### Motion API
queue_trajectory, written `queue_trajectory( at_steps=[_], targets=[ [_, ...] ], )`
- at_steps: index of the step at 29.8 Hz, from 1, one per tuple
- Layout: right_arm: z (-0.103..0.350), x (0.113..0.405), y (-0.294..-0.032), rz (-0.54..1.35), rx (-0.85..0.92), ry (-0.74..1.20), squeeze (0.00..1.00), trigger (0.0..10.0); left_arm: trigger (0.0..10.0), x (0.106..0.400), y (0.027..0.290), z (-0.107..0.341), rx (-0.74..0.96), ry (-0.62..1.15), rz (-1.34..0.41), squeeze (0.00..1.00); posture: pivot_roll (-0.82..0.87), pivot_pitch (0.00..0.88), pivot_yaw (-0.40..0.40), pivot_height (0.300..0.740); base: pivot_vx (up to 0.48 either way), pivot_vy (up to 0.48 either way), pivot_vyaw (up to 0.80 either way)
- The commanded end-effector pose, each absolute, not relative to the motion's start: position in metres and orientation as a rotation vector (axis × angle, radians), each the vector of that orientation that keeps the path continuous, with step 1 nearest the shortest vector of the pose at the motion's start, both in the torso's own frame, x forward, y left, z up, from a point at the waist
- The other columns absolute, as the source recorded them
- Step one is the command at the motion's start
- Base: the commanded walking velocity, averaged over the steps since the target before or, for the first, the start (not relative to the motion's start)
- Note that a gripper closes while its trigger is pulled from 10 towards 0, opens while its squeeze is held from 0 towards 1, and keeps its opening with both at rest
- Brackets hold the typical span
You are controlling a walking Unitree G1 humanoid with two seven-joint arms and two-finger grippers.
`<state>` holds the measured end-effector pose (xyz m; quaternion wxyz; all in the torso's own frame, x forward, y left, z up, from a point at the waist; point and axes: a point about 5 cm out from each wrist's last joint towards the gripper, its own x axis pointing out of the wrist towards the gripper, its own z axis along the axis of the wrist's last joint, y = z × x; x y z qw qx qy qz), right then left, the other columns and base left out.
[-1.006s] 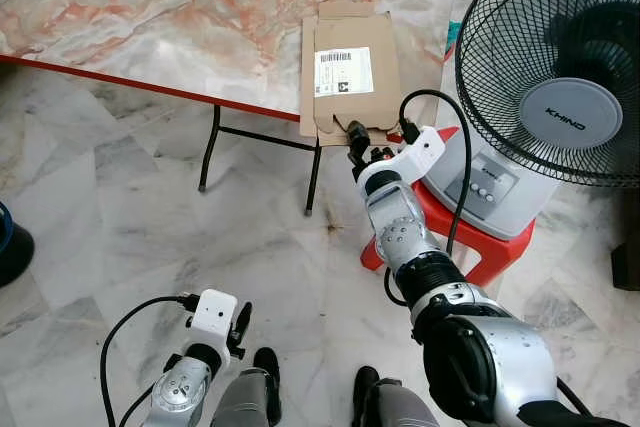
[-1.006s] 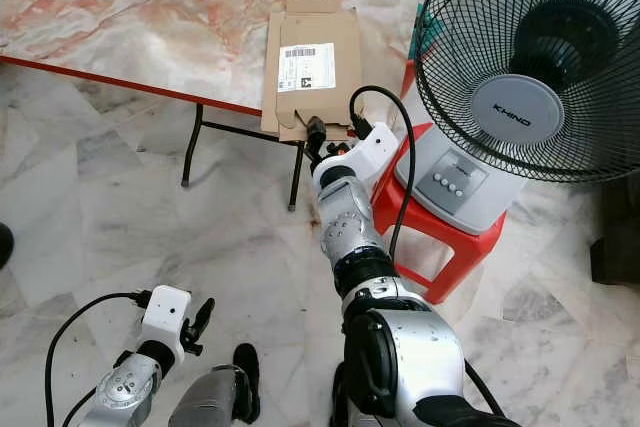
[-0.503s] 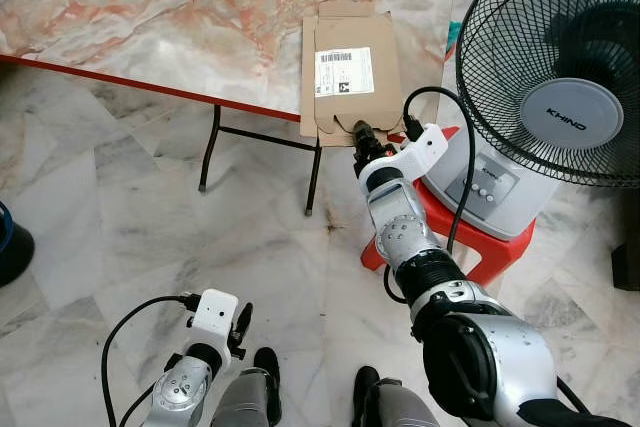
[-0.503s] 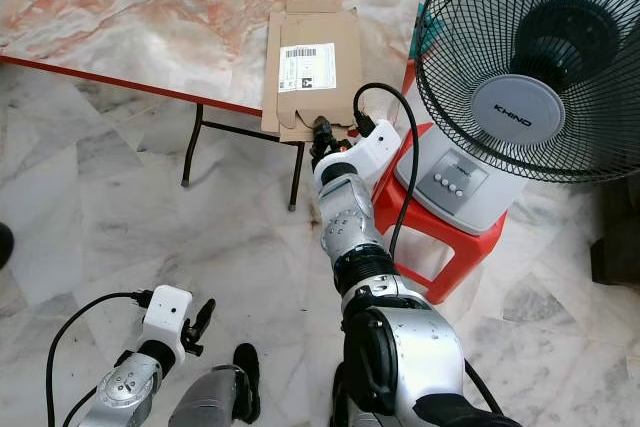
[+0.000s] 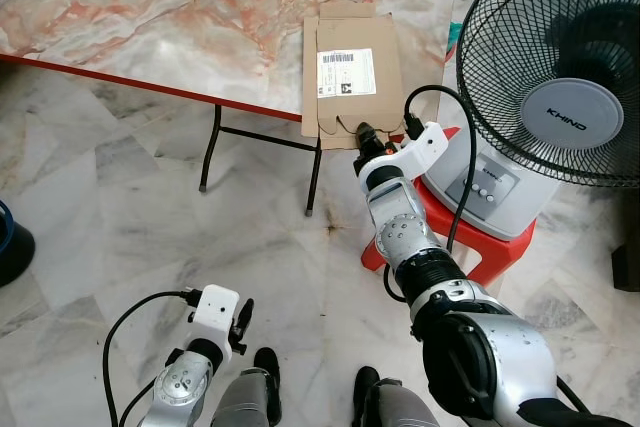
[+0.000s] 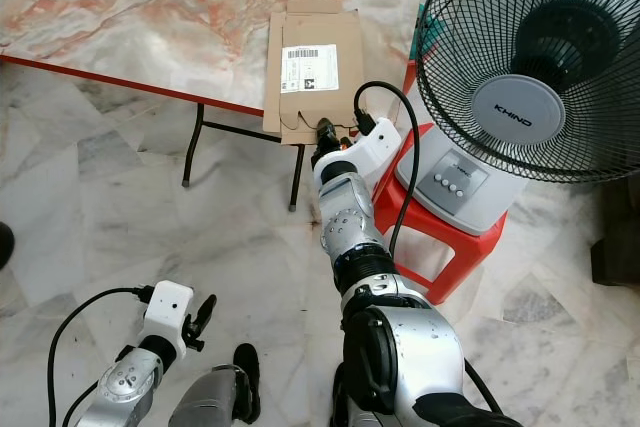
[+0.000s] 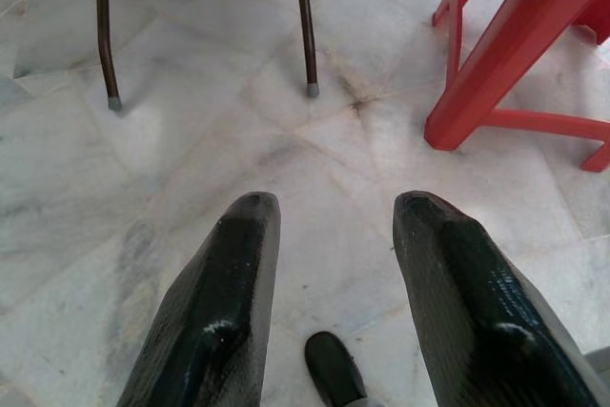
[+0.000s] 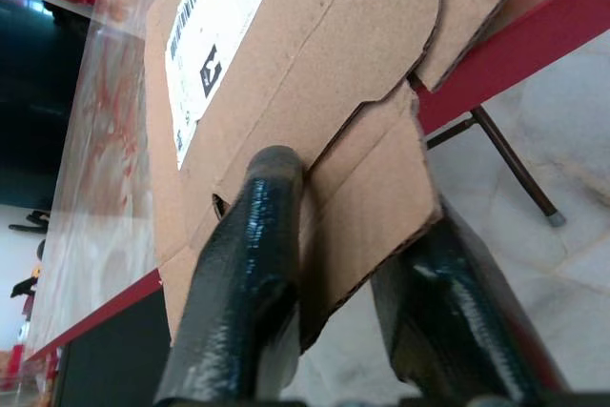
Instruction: Picking trash to rubbish bin
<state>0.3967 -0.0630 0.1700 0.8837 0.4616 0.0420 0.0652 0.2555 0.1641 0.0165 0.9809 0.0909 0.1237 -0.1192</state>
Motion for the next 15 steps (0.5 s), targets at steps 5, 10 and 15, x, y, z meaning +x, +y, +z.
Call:
queue_trajectory(
  at_steps=[5, 10, 15],
  targets=[
    [0.163, 0.381, -0.012, 0.224, 1.029, 0.179, 0.00, 0.0, 10.0, 0.251, 0.167, 0.006, 0.190, 0.307, -0.245, 0.00, 0.17, 0.301, 0.033, 0.740, 0.000, 0.000, 0.00],
    [0.157, 0.380, -0.018, 0.225, 1.015, 0.167, 0.00, 0.0, 10.0, 0.256, 0.165, 0.008, 0.190, 0.302, -0.252, 0.00, 0.16, 0.289, 0.034, 0.740, 0.000, 0.000, 0.00],
    [0.150, 0.377, -0.023, 0.247, 1.003, 0.151, 0.00, 0.0, 10.0, 0.260, 0.163, 0.009, 0.189, 0.299, -0.258, 0.00, 0.15, 0.277, 0.035, 0.740, 0.000, 0.000, 0.00]
  ],
)
